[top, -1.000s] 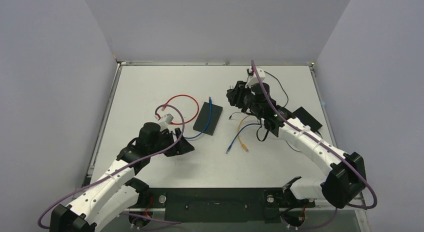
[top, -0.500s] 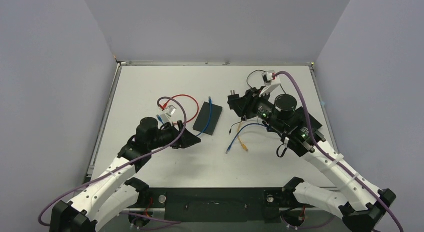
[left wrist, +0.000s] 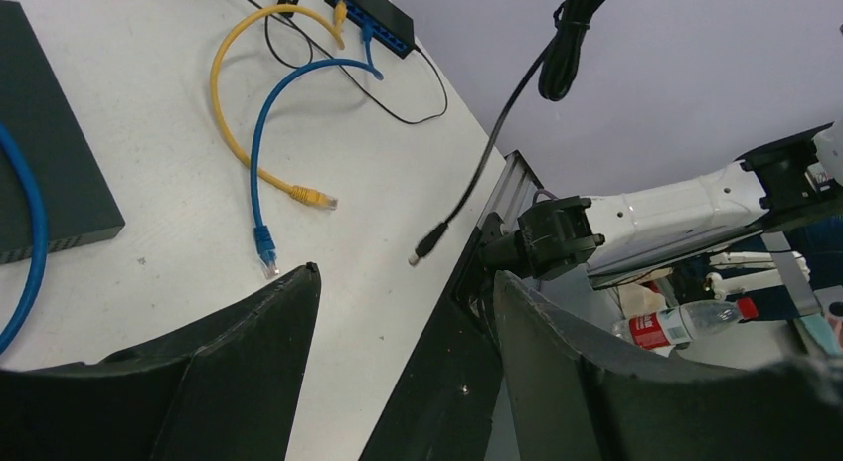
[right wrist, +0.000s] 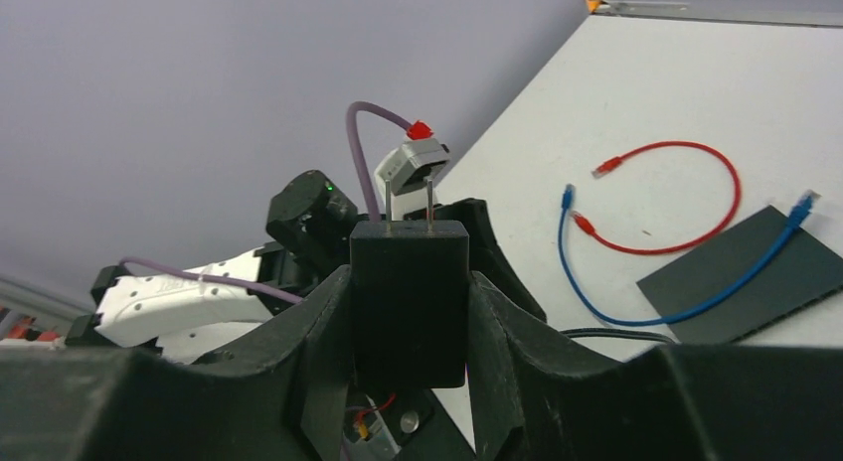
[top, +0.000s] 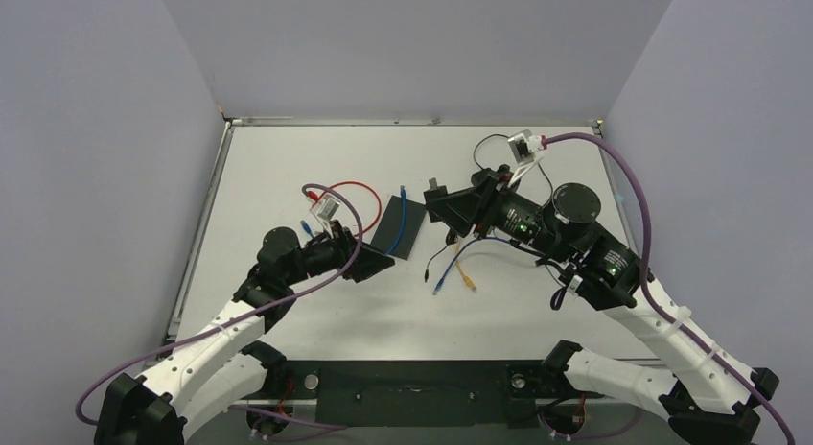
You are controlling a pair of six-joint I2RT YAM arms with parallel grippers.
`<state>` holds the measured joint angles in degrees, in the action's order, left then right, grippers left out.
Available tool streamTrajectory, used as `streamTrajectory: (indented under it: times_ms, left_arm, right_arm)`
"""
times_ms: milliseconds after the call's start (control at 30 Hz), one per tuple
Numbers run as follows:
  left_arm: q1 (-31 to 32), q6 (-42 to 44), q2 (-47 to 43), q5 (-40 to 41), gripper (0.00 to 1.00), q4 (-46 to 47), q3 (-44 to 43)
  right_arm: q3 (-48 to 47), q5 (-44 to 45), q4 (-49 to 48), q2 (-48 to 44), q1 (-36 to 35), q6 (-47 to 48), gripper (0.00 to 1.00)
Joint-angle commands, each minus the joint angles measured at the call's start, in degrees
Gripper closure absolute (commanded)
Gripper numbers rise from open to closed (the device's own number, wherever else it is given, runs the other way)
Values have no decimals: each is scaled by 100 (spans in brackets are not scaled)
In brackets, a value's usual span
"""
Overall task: Insert the plug into the switch port
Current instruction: Pick up the power from the center of the board.
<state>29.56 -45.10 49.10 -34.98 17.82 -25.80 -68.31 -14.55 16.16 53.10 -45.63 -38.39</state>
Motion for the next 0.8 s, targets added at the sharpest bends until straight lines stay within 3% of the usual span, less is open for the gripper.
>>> streamTrajectory:
  times_ms: [0,367,767]
  left_arm:
    - [224,758,-181,95,38,575,-276]
    - [1068,1570,-466,496,38,903,-110]
    - [1205,1946,-413,974,39,716,-109]
  right_arm:
    - [-494,-276,-209,137,-245,-238,94]
    - [-1278,-315,-255,696,-755,-231,95]
    - [-1744,-374,-213,930,-961,-245,95]
